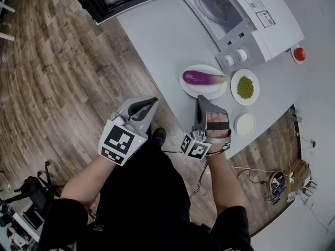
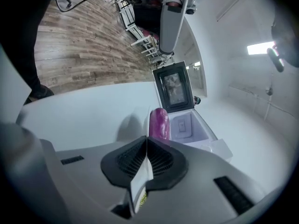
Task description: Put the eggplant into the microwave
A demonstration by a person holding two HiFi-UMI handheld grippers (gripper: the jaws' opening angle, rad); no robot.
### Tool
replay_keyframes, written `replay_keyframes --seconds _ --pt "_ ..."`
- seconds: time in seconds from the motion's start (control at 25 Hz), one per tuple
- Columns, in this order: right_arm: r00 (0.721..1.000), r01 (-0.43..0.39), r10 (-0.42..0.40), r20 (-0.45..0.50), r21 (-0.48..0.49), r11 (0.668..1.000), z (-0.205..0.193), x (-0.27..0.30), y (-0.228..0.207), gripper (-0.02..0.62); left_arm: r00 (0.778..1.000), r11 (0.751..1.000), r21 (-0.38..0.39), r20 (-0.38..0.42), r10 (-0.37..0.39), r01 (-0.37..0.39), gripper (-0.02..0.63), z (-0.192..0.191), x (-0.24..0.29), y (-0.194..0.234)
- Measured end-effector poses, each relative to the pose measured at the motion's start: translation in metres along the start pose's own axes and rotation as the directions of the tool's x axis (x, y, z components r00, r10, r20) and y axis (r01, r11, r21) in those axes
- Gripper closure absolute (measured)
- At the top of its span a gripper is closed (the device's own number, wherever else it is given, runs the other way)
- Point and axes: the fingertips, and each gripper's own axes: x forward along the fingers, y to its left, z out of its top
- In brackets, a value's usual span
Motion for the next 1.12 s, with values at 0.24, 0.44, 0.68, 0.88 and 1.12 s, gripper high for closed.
replay_keyframes --seconds 0.24,0.44,0.68,0.88,1.12 --pt "0.999 0.029 -0.029 0.024 0.004 1.0 0.005 -0.004 -0.021 0.574 1.0 1.0 0.012 0.013 0.009 -0.009 0.597 0.013 -0.003 -0.005" --pt "0.997 0.056 -0.056 0.061 -0.002 0.998 0.012 -0.009 -0.045 0.574 0.999 0.999 0.021 0.032 0.028 -0.029 0.597 0.029 -0.008 -0.006" --pt "0.992 0.079 -0.078 0.099 -0.003 0.997 0.022 -0.009 -0.071 0.574 0.995 0.997 0.023 0.064 0.077 -0.078 0.597 0.043 -0.015 0.005" --pt "0.988 0.087 -0.085 0.129 -0.012 0.996 0.026 -0.006 -0.084 0.574 0.99 0.992 0.044 0.081 0.113 -0.117 0.597 0.054 -0.019 0.012" --pt "0.981 0.123 -0.12 0.154 -0.009 0.992 0.035 0.003 -0.101 0.574 0.988 0.988 0.079 0.085 0.126 -0.133 0.597 0.063 -0.022 0.021"
